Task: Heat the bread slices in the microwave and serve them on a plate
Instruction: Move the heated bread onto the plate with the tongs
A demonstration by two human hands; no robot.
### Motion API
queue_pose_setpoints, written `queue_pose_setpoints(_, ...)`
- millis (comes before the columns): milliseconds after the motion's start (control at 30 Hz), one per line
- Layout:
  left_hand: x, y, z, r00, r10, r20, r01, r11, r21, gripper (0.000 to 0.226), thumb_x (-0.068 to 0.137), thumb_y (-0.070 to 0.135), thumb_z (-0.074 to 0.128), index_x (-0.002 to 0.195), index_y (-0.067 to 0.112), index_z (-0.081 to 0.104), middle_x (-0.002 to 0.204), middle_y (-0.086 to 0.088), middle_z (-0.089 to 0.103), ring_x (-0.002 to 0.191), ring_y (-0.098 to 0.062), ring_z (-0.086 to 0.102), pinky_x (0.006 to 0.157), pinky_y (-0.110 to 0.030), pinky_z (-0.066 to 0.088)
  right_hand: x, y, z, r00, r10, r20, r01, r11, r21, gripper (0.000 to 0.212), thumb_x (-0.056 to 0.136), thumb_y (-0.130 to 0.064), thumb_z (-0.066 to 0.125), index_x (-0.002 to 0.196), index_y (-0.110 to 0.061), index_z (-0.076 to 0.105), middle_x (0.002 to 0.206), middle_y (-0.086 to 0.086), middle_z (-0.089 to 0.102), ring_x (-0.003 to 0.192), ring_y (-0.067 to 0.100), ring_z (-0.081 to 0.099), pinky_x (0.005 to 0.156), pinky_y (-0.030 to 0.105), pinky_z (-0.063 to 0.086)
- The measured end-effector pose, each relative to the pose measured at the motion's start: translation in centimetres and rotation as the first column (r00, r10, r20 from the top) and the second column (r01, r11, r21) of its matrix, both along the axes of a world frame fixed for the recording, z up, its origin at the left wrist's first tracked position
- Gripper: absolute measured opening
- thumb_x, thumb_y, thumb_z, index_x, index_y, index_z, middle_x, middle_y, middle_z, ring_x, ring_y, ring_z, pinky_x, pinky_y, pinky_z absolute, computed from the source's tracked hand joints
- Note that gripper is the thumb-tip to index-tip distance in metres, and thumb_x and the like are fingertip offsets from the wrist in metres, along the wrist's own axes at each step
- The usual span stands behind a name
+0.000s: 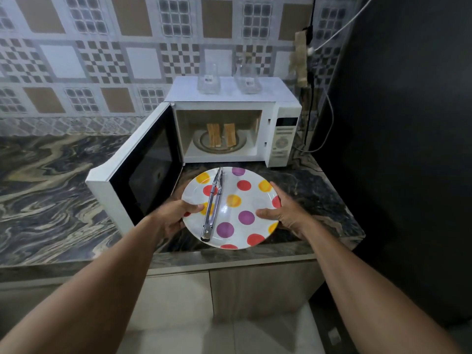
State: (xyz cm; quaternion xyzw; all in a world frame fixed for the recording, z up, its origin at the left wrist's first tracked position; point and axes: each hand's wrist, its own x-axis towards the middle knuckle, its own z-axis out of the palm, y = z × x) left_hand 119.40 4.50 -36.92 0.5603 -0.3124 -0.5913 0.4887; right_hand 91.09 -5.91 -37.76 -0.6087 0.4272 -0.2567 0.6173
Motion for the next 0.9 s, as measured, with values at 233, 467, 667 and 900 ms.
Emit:
queue_pose_setpoints(233, 0.1, -4.9, -3.5, 0.996, 0.087, 0.012, -0.085, 0.994, -0.071, 0.070, 0.079, -0.017, 0.067, 0.136, 0.021, 0.056, 0.122, -0.010, 0.071, 0.109, -0.030, 0.070, 0.083, -0.043, 0.060, 1.0, -5.4, -3.8, 0.997, 0.067, -0.025, -0.067, 0.998, -0.007, 0.071, 0.074, -0.006, 0.086, 0.128, -0.038, 0.053, 0.120, -0.002, 0.071, 0.111, 0.015, 0.067, 0.087, 0.034, 0.058)
queue_pose_setpoints(467, 0.6, -8.6, -6.2, 0.987, 0.151, 0.063, -0.150, 0.988, -0.026, 0.073, 0.078, -0.014, 0.072, 0.141, 0.020, 0.054, 0.125, -0.009, 0.070, 0.113, -0.031, 0.068, 0.085, -0.041, 0.060, 2.0, -9.7, -6.5, 0.991, 0.104, -0.085, -0.106, 0.994, -0.022, 0.072, 0.076, 0.003, 0.082, 0.137, -0.017, 0.051, 0.121, 0.006, 0.069, 0.108, 0.017, 0.067, 0.080, 0.025, 0.059)
queue_pose_setpoints(667, 1.2, -10.7, -8.4, 0.955, 0.236, 0.181, -0.239, 0.971, -0.005, 0.074, 0.076, -0.016, 0.074, 0.139, 0.018, 0.056, 0.125, -0.007, 0.068, 0.107, -0.025, 0.067, 0.081, -0.035, 0.059, 2.9, -11.6, -8.9, 0.988, 0.071, -0.136, -0.076, 0.996, -0.034, 0.077, 0.072, 0.000, 0.086, 0.139, -0.016, 0.051, 0.122, 0.004, 0.069, 0.111, 0.019, 0.067, 0.090, 0.036, 0.058)
queue_pose_setpoints(900, 2.2, -11.7, -9.8, 0.917, 0.258, 0.305, -0.280, 0.960, 0.028, 0.068, 0.070, -0.015, 0.081, 0.129, 0.011, 0.062, 0.124, -0.010, 0.068, 0.113, -0.030, 0.064, 0.086, -0.036, 0.056, 4.0, -12.0, -9.6, 0.980, 0.038, -0.196, -0.052, 0.996, -0.068, 0.076, 0.068, -0.006, 0.090, 0.134, -0.020, 0.055, 0.117, 0.000, 0.071, 0.107, 0.017, 0.068, 0.094, 0.044, 0.056)
